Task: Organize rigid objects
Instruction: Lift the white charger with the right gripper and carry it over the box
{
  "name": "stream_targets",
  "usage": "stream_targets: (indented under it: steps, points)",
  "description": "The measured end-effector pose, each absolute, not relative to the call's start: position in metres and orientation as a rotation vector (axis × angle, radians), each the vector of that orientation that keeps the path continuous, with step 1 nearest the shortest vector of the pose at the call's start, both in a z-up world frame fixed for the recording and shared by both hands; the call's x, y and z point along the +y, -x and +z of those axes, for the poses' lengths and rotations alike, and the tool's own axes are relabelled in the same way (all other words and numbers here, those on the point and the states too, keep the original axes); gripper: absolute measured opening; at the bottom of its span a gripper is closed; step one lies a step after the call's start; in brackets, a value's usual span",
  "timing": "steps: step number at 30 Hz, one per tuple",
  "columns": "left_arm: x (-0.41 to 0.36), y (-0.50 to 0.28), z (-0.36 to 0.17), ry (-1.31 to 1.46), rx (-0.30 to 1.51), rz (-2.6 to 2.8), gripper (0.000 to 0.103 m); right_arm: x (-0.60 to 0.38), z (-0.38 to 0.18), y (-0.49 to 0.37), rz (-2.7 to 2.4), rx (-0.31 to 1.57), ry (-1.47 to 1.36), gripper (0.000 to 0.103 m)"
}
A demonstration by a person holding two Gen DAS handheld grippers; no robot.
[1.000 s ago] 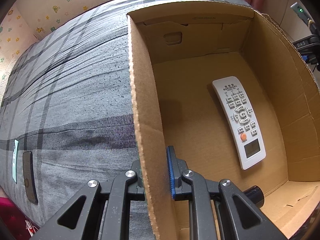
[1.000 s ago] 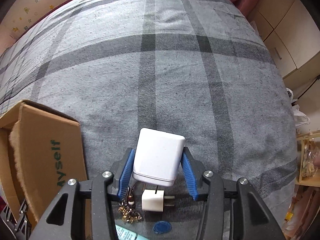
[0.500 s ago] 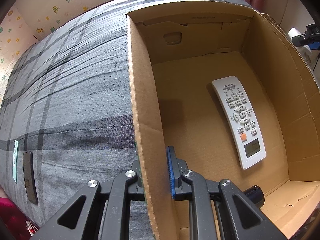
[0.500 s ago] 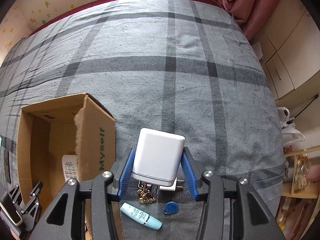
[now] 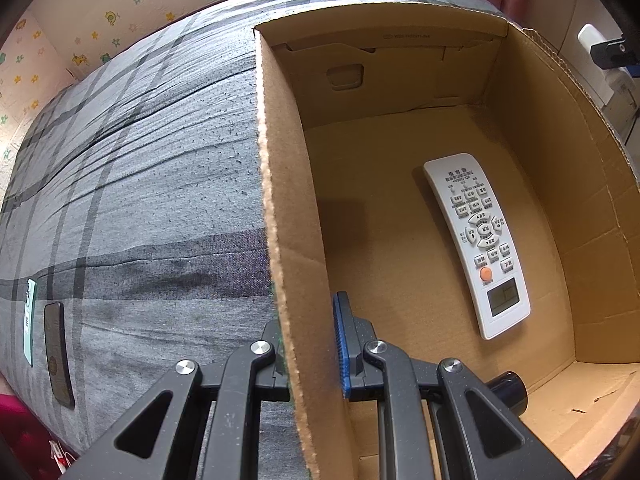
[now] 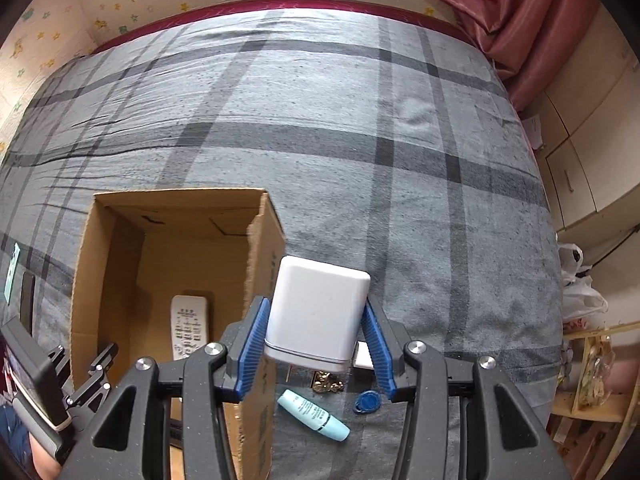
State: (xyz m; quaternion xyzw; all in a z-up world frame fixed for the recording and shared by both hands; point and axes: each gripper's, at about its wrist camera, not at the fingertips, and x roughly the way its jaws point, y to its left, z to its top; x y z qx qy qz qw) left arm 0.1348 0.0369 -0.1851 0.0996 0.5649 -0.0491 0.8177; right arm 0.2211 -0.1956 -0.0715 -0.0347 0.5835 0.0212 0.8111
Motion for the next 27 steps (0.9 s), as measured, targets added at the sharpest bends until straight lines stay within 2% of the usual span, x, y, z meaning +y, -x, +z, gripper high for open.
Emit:
stream_targets:
  steps: [14, 27]
  points:
    - [0.034, -0.134, -0.186, -0.221, 1.2, -0.105, 0.016, -0.129, -0.075, -0.208, 0.185, 1.248, 0.143, 0.05]
    - [0.035, -0.133, -0.184, -0.214, 1.198, -0.106, 0.016, -0.077, -0.113, -0.209, 0.248, 1.276, 0.188, 0.05]
